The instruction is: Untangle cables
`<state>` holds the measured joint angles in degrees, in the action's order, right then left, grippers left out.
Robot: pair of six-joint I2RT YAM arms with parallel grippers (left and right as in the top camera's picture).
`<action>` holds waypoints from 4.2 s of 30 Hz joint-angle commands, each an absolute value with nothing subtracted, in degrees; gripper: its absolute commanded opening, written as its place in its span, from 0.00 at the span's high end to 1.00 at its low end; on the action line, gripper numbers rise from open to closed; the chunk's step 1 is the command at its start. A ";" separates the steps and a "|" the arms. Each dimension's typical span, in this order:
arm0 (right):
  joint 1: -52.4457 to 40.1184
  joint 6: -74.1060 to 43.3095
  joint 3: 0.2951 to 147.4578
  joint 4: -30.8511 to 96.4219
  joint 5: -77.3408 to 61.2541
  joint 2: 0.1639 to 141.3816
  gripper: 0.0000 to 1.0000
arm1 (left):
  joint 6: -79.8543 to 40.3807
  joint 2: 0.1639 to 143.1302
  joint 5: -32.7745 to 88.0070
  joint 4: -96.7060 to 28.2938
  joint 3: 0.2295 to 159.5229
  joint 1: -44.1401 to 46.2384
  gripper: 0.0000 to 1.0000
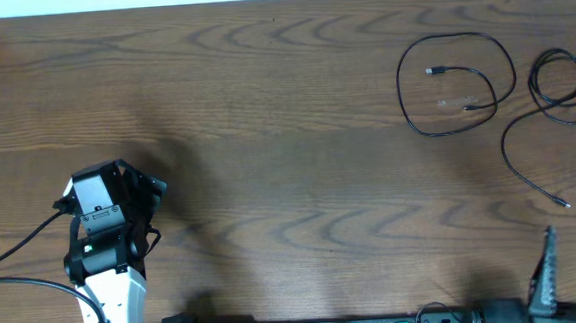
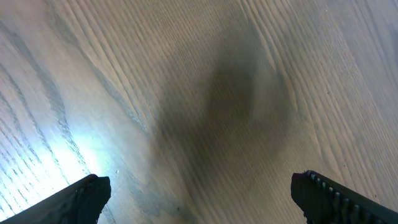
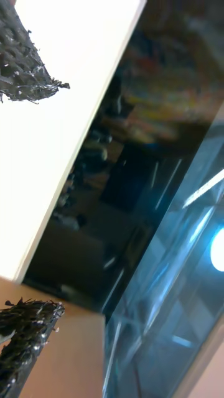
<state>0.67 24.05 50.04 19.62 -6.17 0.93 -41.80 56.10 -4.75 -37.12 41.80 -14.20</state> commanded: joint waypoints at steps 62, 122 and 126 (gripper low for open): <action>1.19 1.32 0.30 -2.11 -5.30 0.32 0.01 | -41.87 55.72 -4.93 -37.30 42.17 -14.28 0.01; 2.04 -2.72 0.30 4.29 -0.19 0.30 0.01 | -41.87 55.72 -4.93 -37.30 42.17 -14.28 0.01; 2.04 -2.72 0.30 4.29 -0.21 0.30 0.01 | -41.87 55.72 -4.93 -37.30 42.17 -14.28 0.01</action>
<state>1.76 -2.00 0.40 4.03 -1.02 0.71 -41.80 56.10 -4.75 -37.12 41.80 -14.20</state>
